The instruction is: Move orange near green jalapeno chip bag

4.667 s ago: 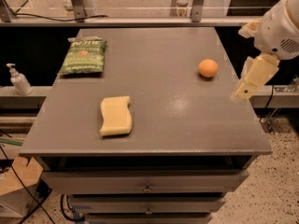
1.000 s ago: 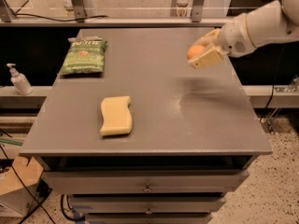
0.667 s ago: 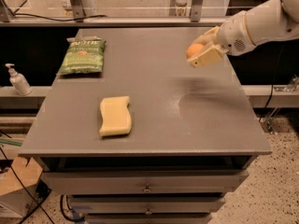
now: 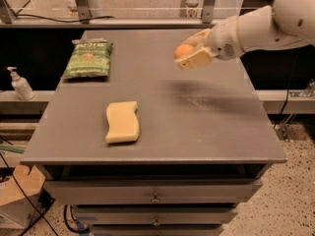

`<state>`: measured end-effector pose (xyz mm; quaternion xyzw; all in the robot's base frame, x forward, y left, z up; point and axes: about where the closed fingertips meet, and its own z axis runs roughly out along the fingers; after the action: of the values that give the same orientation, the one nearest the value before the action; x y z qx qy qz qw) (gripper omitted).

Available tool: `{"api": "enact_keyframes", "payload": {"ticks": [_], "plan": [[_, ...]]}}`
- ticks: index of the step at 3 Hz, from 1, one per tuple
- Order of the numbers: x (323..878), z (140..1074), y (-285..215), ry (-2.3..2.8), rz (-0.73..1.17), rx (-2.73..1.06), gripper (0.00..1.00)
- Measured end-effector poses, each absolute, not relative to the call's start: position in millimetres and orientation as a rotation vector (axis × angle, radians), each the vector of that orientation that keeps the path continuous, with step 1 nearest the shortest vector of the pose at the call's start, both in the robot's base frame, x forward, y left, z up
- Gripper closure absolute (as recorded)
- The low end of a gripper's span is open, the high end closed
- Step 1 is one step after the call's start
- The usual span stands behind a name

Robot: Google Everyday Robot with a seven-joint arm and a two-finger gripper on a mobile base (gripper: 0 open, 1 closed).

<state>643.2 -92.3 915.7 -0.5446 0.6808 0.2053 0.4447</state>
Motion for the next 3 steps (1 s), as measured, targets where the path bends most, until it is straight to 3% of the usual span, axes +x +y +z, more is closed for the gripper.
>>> {"api": "enact_keyframes", "payload": {"ticks": [3], "plan": [[678.6,888.1,86.0,1.522,0.819,-1.319,1.0]]}}
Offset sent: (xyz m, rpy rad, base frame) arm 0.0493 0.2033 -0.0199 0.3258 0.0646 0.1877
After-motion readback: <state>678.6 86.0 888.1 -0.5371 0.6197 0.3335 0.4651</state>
